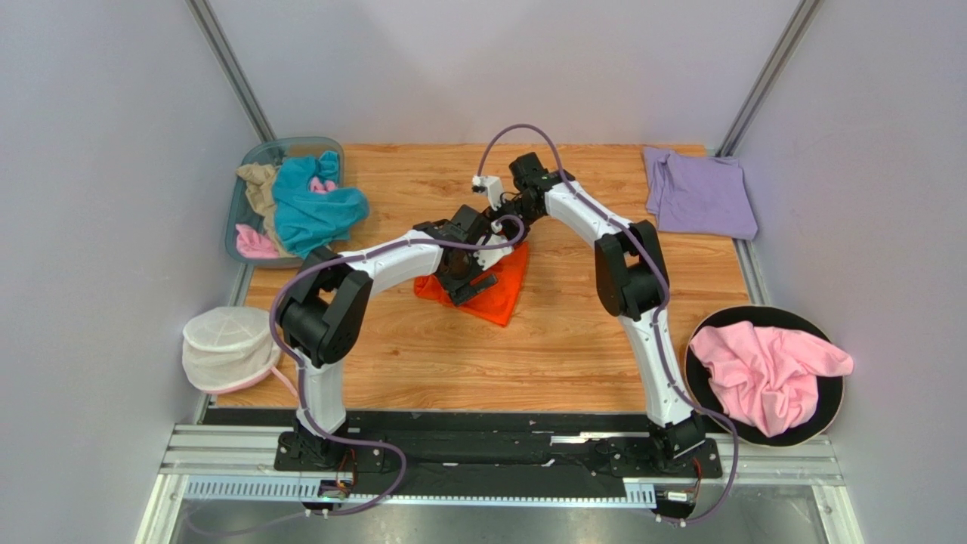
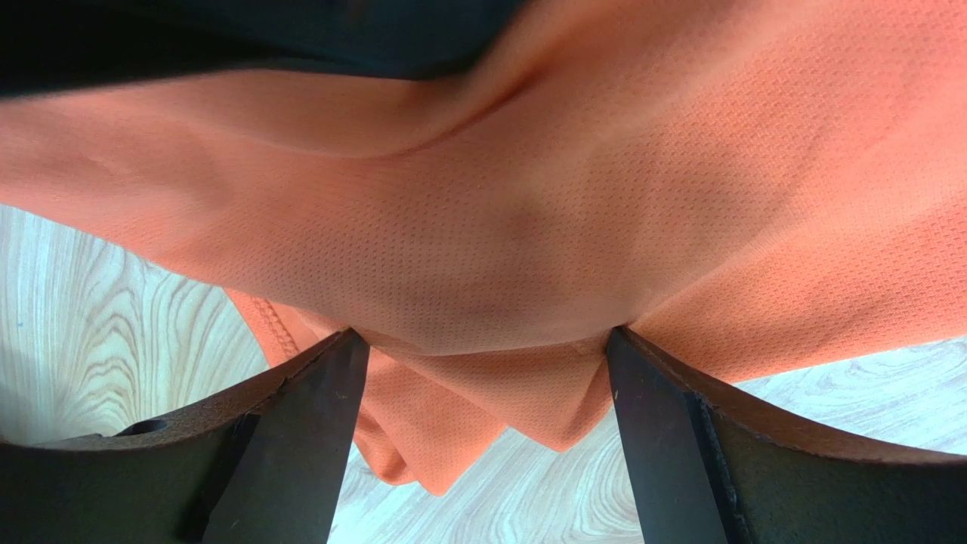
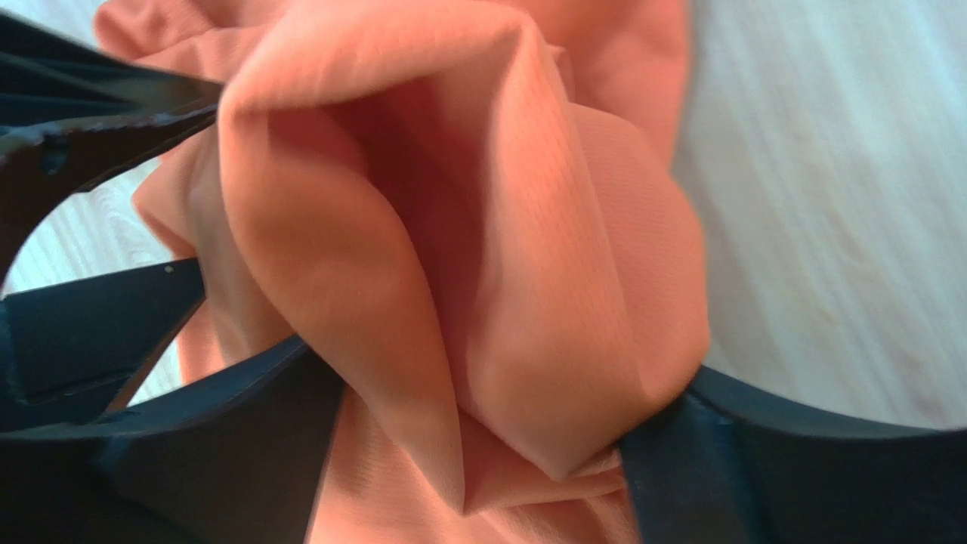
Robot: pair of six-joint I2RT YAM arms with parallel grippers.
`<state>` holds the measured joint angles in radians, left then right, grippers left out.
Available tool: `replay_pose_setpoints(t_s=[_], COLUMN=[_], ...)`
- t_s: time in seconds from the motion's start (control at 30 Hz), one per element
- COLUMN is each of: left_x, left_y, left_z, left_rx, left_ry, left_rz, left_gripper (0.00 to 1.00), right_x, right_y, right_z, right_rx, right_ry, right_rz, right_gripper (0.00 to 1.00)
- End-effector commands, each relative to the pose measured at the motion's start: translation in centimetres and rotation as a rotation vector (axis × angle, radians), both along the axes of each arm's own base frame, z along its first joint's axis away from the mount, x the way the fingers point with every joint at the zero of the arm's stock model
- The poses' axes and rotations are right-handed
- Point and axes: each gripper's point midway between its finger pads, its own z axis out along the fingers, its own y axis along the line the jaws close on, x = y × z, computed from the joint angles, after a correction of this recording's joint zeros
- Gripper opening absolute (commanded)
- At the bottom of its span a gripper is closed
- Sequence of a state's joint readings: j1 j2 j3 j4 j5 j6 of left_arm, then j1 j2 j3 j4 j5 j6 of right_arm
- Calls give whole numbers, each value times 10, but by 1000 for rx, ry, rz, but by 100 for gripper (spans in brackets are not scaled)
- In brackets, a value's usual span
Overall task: Fold and stack the t-shirts
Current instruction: Neatly place the folded tshirt to the corner
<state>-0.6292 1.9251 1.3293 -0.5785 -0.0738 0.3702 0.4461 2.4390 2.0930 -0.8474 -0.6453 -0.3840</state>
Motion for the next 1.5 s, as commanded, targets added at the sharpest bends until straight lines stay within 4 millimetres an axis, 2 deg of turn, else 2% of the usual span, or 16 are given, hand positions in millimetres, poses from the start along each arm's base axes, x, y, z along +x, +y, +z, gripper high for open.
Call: replay_pose_setpoints(t_s=[0.0,0.03,0.1,0.13,0.2,0.23,0.27,0.43,0.53,0.67,0.87,1.03,1.13,1.2,1.33,1.47], left_x=[4,4,3,3,0,0,0,1,4,19,46,59,63,65,66,66], left_y=[7,6,7,7,9,9,9,13,13,11,6,2,1,2,3,3], left_z=[3,4,4,4,2,2,2,6,19,51,106,139,145,146,137,127], left_rx=[31,30,28,28,33,30,29,30,18,-3,-50,-96,-95,-88,-71,-54], left_ry=[-39,-40,-39,-39,-35,-37,-38,-64,-105,-212,-388,-498,-523,-530,-519,-506], left_rz=[-14,-15,-14,-13,-14,-12,-12,-7,-7,-8,12,28,20,19,15,12], left_gripper=[86,86,86,86,86,86,86,85,85,85,86,86,87,87,87,86], right_x=[-44,-43,-41,-40,-38,-36,-37,-32,-21,2,29,54,75,84,108,122], right_y=[-5,-6,-9,-9,-12,-14,-14,-26,-40,-67,-108,-139,-174,-189,-236,-276], right_z=[-38,-38,-37,-36,-34,-31,-31,-16,-6,19,38,56,68,75,98,115], right_rx=[-86,-91,-105,-111,-127,-131,-138,-188,-235,-284,-326,-330,-340,-337,-326,-340], right_ry=[143,140,123,116,98,87,85,34,-12,-100,-157,-191,-217,-228,-281,-327], right_rz=[46,42,41,41,39,33,34,1,-50,-138,-252,-344,-431,-472,-585,-664], right_gripper=[78,66,54,42,25,3,0,0,0,0,0,0,0,0,0,0])
